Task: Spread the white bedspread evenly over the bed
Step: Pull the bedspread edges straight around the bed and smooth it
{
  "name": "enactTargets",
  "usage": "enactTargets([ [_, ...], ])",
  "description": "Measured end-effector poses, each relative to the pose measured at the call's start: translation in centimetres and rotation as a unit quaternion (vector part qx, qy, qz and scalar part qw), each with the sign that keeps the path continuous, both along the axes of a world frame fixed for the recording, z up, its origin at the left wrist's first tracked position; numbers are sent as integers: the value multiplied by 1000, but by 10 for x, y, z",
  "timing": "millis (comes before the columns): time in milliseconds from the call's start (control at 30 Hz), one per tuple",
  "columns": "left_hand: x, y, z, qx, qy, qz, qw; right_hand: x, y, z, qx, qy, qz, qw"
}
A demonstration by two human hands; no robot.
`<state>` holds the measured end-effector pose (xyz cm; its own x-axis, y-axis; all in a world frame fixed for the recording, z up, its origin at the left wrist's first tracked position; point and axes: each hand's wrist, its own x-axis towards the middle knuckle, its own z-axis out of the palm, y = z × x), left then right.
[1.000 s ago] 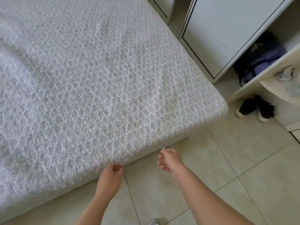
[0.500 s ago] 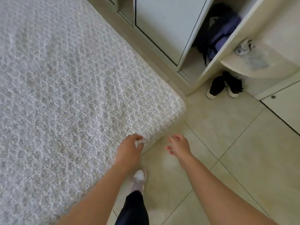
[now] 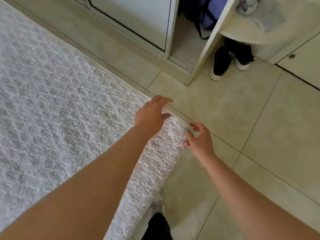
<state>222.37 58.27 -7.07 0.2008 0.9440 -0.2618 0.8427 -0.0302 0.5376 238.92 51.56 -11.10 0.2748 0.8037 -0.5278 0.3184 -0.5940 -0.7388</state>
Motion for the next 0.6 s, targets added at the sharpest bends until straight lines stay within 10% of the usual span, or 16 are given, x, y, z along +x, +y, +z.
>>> enactTargets([
  [600, 46, 62, -26, -17, 45, -59, 997, 40, 46, -13, 54, -163, 8, 985],
])
